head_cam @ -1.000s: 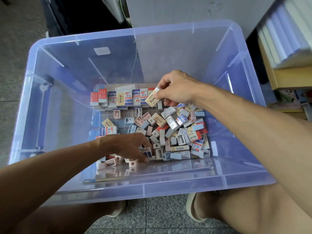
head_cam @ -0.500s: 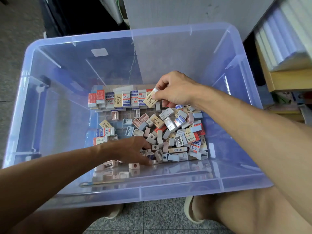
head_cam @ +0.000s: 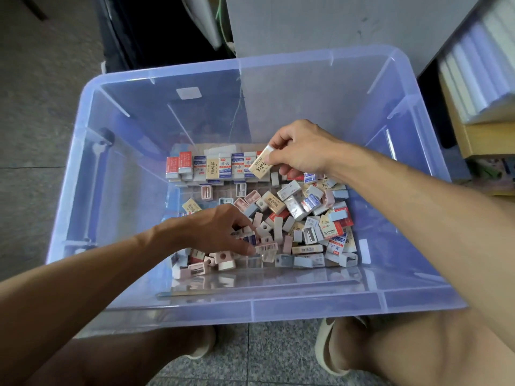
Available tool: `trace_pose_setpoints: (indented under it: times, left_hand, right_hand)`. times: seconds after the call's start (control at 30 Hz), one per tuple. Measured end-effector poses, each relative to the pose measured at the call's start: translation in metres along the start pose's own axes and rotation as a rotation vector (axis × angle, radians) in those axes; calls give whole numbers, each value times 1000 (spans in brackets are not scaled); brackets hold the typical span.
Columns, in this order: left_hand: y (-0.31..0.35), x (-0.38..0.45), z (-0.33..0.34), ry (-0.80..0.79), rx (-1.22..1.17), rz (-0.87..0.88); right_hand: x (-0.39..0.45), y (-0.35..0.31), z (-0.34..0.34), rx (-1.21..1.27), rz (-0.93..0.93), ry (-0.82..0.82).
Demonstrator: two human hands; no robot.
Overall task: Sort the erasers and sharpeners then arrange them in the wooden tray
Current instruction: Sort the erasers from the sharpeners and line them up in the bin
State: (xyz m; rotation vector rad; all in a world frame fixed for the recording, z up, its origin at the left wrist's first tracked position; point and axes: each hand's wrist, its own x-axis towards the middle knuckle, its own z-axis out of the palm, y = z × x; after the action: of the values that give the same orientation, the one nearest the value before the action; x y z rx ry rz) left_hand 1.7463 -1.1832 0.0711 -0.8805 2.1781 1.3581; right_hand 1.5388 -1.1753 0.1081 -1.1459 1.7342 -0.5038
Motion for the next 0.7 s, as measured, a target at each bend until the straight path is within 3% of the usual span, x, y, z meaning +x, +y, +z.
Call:
trace_pose_setpoints:
  times: [0.2,0.43,0.7]
  left_hand:
    - [-5,-35,-11,254,-5,-81]
    - [-14,-75,-17,520,-186,-205]
    - [-16,-81,-17,603,-387,-380]
  right_hand:
    - [18,0,19,226,85,86]
    - [53,-8,65,333,154,38]
    - [87,-26,109,94,75,-25]
